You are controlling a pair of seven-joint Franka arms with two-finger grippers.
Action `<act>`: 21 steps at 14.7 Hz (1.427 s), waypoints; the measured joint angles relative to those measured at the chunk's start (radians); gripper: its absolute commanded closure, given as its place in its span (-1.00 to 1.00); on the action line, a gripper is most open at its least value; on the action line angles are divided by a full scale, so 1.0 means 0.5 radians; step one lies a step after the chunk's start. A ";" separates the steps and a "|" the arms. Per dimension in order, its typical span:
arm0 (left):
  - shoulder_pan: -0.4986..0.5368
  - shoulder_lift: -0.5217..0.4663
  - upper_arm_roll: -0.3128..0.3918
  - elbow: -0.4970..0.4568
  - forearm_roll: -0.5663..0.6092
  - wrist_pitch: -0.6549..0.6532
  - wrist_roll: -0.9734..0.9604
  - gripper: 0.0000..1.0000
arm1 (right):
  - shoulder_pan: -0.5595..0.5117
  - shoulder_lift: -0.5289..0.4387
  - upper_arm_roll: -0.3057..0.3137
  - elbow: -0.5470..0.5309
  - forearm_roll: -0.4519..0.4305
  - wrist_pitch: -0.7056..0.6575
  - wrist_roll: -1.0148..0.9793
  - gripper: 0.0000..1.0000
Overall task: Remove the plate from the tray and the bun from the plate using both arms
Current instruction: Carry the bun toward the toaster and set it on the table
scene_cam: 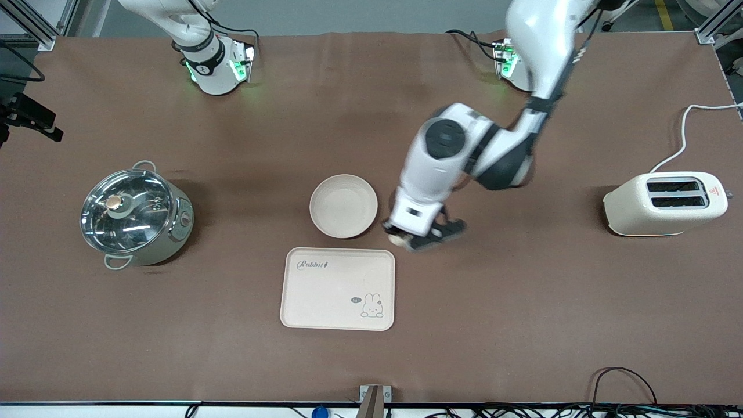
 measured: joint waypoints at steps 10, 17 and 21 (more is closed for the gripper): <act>0.865 0.254 -0.003 -0.093 0.000 0.038 0.705 0.97 | 0.032 0.002 0.027 0.001 -0.038 -0.046 0.005 -1.00; 0.874 0.413 -0.031 -0.094 -0.132 0.100 0.674 -0.99 | 0.029 0.002 0.013 0.007 -0.061 -0.023 0.005 -1.00; 0.866 0.428 -0.031 -0.082 -0.143 0.110 0.673 -1.00 | 0.028 0.002 0.009 0.007 -0.062 -0.028 0.005 -1.00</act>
